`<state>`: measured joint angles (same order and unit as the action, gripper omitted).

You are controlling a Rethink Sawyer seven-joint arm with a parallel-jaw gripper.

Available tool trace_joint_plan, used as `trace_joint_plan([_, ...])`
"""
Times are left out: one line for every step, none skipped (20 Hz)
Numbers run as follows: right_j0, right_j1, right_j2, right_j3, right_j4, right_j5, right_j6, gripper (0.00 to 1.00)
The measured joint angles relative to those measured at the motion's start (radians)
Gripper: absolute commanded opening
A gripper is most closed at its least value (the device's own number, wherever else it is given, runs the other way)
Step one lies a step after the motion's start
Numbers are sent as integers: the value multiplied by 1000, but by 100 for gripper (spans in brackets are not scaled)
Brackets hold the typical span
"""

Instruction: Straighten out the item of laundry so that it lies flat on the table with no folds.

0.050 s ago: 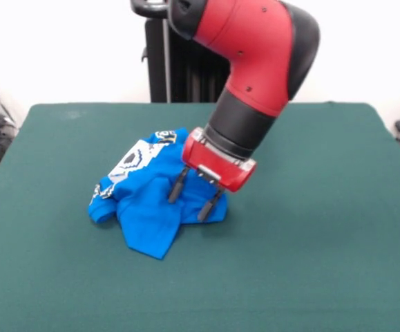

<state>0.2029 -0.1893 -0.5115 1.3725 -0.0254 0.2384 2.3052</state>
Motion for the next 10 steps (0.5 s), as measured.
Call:
trace_joint_plan([-5, 2, 0, -2, 0, -2, 0, 100])
trace_joint_plan([-13, 6, 0, -5, 0, -4, 0, 100])
trace_joint_plan([-22, 13, -1, -11, 0, -4, 0, 100])
trace_joint_plan([-26, 17, -2, -15, 0, -4, 0, 100])
trace_joint_plan([-28, 19, -3, -18, 0, -4, 0, 100])
trace_joint_plan([-32, 25, -4, -23, 0, -4, 0, 100])
trace_joint_plan([-33, 27, -4, -25, 0, -4, 0, 100])
trace_joint_plan([-34, 28, -4, -27, 0, -4, 0, 100])
trace_joint_plan([-35, 30, -4, -28, 0, -4, 0, 100])
trace_joint_plan([-36, 31, -4, -30, 0, -4, 0, 100])
